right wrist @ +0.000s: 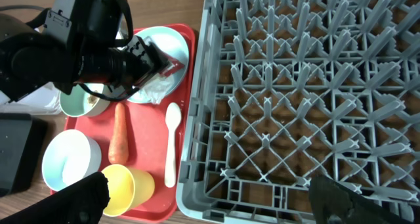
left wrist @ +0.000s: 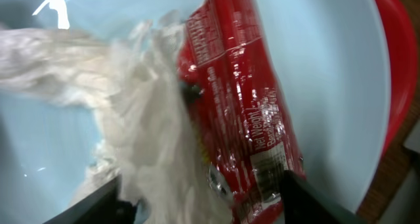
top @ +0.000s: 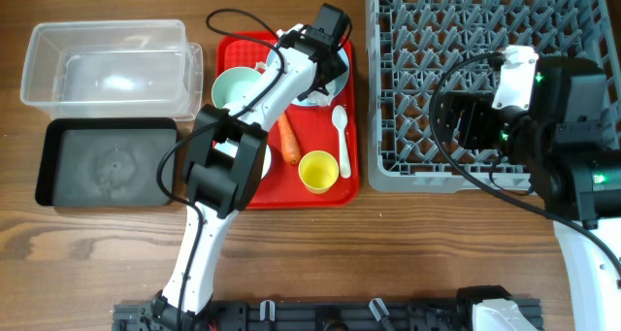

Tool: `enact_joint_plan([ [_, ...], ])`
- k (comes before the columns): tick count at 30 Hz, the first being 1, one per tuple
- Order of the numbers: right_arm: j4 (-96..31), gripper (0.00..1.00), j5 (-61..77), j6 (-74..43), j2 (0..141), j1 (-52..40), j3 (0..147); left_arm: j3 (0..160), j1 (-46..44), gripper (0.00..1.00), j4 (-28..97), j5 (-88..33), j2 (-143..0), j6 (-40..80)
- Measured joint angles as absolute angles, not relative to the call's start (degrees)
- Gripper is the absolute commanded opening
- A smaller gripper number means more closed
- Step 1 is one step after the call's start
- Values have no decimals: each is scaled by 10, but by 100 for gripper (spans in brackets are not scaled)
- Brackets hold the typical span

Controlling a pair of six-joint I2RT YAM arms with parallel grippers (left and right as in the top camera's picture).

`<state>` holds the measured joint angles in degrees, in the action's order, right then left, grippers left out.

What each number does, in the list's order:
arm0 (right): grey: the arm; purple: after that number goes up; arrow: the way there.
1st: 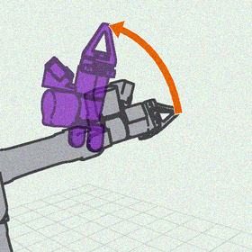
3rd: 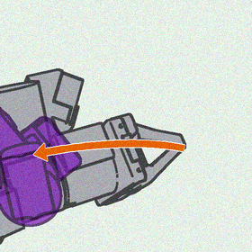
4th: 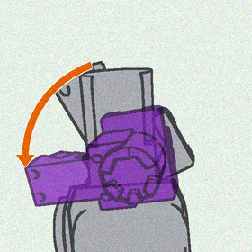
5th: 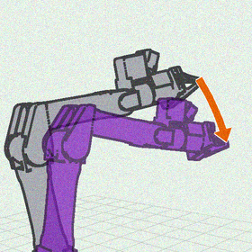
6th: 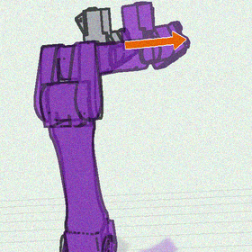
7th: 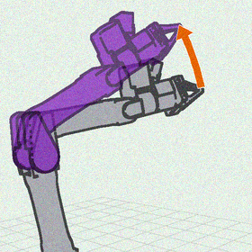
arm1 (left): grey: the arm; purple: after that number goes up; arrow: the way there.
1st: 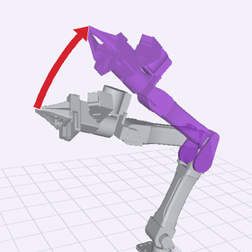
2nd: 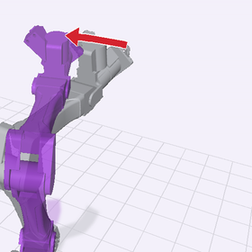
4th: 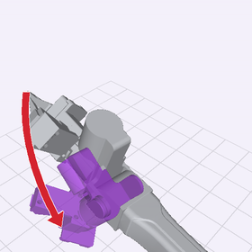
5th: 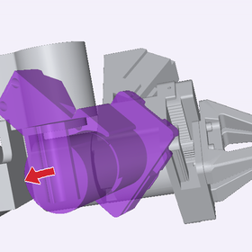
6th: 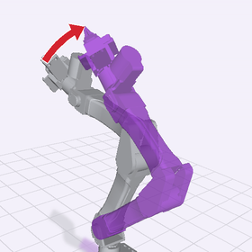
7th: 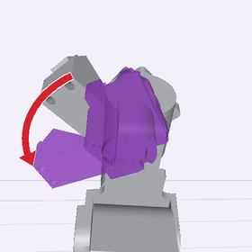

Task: Sort waste into correct bins and load items into the dishwasher rack
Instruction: 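Reach the left gripper to the white plate and grasp the tissue and red wrapper, then carry the tissue and wrapper left and drop them into the clear bin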

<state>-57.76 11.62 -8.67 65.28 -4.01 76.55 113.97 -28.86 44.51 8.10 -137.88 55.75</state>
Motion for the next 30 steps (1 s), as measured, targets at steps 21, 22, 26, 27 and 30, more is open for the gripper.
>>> enact_joint_plan([
  [21,-579,100,116,-87,656,-40,766,1142,-235,4,500,110,-1157,470],
  [22,-578,100,116,-87,656,-40,766,1143,-224,4,511,122,-1138,467],
  [26,-578,100,116,-87,656,-40,766,1143,-174,4,539,182,-1113,439],
  [27,-578,100,116,-87,656,-40,766,1143,-157,4,543,196,-1113,427],
  [30,-578,100,116,-87,656,-40,766,1143,-97,4,557,228,-1114,403],
])
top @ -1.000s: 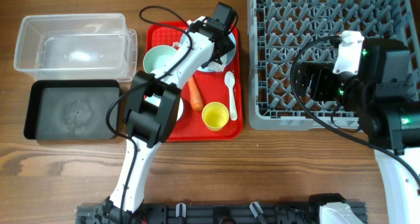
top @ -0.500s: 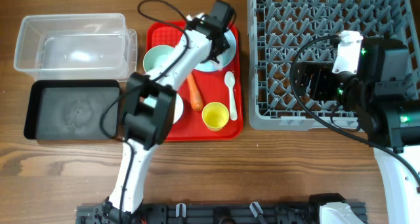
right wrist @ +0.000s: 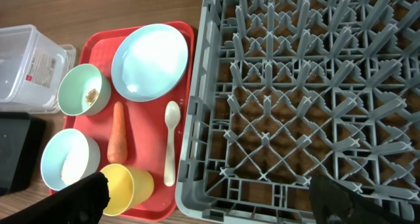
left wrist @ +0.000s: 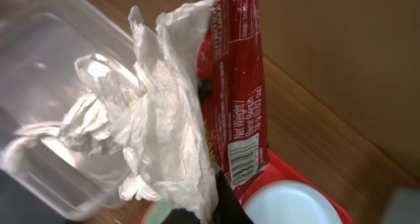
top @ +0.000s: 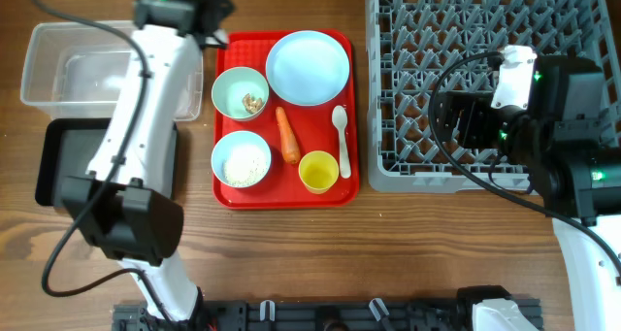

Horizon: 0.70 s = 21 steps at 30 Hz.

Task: Sort waste into correct bins and load items into the dishwasher rack
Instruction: 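Carry the tissue and wrapper left and drop them into the clear bin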

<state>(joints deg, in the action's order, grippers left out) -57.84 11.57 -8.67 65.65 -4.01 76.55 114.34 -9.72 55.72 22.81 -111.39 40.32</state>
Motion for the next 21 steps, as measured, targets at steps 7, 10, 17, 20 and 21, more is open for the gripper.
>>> enact_joint_plan([
  [7,-578,100,116,-87,656,-40,766,1143,55,5,587,237,-1143,386],
  [10,-578,100,116,-88,656,-40,766,1143,92,64,588,222,-1183,385],
  [17,-574,100,116,-89,659,-40,766,1143,104,100,591,206,-1248,380],
  [20,-574,100,116,-89,664,-40,766,1143,104,98,601,195,-1247,371],
  [21,-574,100,116,-89,665,-40,766,1143,104,95,610,170,-1242,355],
])
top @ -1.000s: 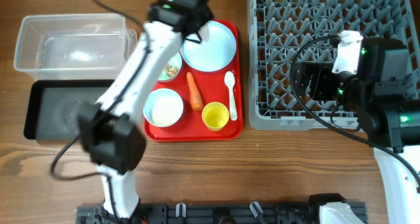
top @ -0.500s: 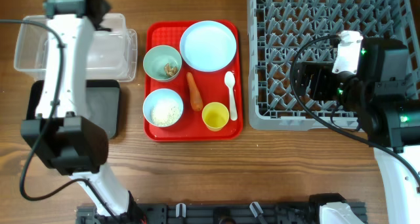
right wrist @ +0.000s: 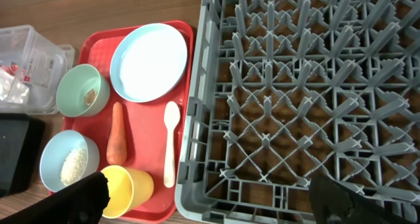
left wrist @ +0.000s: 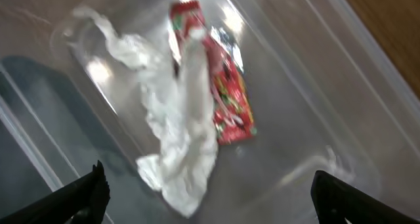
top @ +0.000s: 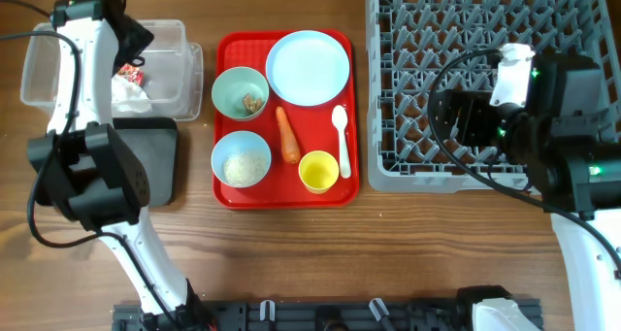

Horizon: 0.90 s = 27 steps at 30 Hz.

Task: Sort waste into correct bins and load items into the dishwasher rack
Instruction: 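Carry the tissue and wrapper left and drop them into the clear bin, then grasp the rim of the light-blue rice bowl with the left gripper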

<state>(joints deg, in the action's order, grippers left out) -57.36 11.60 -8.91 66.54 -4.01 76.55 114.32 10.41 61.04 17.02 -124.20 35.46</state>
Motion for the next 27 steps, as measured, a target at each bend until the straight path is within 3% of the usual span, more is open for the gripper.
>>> enact_joint_plan([
  [4,-562,100,116,-89,667,-40,766,1143,102,92,675,68,-1188,322],
  [8,-549,100,116,-89,669,-40,766,1143,64,93,746,1,-1044,304],
  [12,-540,100,116,-89,669,-40,766,1150,-34,93,806,-17,-946,276],
  [16,-547,100,116,-89,669,-40,766,1126,-142,92,885,-12,-945,281],
  [19,-548,100,116,-89,669,-40,766,1044,-189,93,857,10,-947,314],
  [23,-548,100,116,-89,669,-40,766,890,-224,99,729,24,-952,335],
  [27,-552,100,116,-89,669,-40,766,720,-241,92,562,27,-959,339],
])
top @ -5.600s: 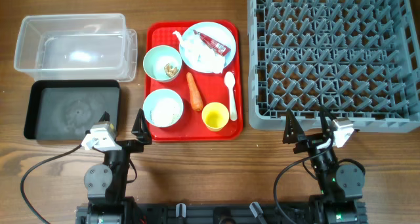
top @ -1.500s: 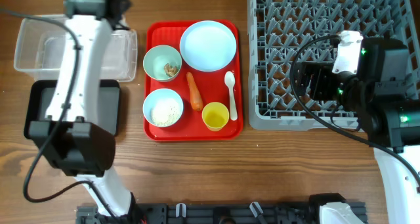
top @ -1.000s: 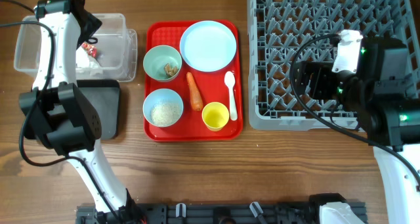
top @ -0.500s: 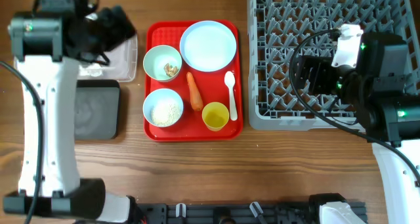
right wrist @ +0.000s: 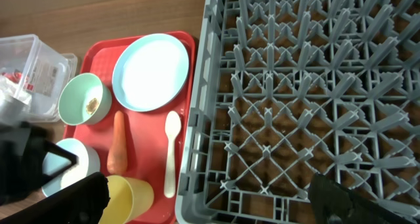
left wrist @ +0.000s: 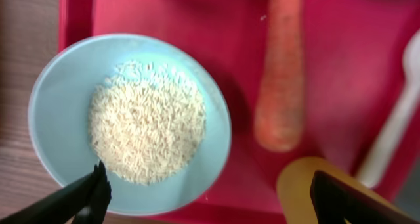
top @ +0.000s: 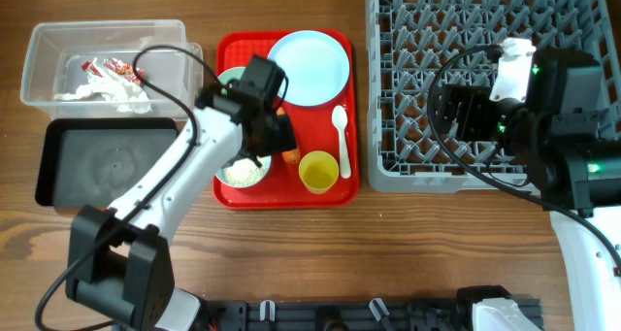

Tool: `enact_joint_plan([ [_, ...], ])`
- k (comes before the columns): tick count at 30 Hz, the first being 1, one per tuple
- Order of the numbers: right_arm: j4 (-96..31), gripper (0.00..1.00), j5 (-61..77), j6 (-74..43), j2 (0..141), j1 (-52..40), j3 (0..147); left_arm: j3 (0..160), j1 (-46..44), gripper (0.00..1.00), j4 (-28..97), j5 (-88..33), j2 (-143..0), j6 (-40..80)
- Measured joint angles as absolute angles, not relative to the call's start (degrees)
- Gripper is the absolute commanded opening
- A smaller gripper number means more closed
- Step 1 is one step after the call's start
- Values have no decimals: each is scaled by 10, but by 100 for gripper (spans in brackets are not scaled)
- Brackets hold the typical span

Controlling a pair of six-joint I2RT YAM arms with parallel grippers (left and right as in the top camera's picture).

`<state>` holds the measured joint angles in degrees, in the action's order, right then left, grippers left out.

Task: Sort waste into correct bins and load items into the dishwasher rack
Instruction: 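Grasp the rim of the light-blue rice bowl with the left gripper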

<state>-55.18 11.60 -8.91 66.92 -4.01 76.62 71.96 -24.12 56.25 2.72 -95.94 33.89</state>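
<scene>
My left gripper (top: 266, 127) stands open and holds nothing, low over the red tray (top: 287, 182). In the left wrist view it (left wrist: 210, 207) hangs over the rice bowl (left wrist: 52, 132), the carrot (left wrist: 281, 86) and the yellow cup (left wrist: 315, 184). The tray also bears a bare blue plate (top: 308, 68), a white spoon (top: 341, 137) and a green bowl (right wrist: 82, 100) with scraps. A red wrapper (top: 121, 71) and a white napkin (top: 107, 96) lie in the clear bin (top: 107, 25). My right gripper (top: 464, 117) is open over the grey dishwasher rack (top: 437, 181).
A black bin (top: 107, 166) sits in front of the clear bin, left of the tray. The rack fills the table's right side, its tines standing up. Bare wooden table lies along the front edge.
My left gripper was open above the clear bin, with wrapper and napkin lying in it. Now it is over the tray, above the rice bowl and carrot. The right arm has barely moved.
My left gripper was down on the plate at the napkin and red wrapper. Then it held both beside the clear bin, the plate left bare. Then they lay in the bin under the open gripper, which now hangs over the tray.
</scene>
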Motion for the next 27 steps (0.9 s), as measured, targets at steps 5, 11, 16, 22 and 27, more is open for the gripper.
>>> enact_joint_plan([
  [5,-553,100,116,-89,669,-40,766,604,-241,66,440,22,-960,345],
  [11,-557,100,116,-89,669,-40,766,587,-241,34,425,16,-960,349],
  [16,-557,100,116,-89,676,-40,766,586,-243,19,424,4,-960,352],
  [22,-566,100,116,-90,684,-40,766,581,-243,9,430,-13,-960,357],
  [27,-566,100,116,-89,685,-40,766,576,-244,4,434,-12,-954,362],
])
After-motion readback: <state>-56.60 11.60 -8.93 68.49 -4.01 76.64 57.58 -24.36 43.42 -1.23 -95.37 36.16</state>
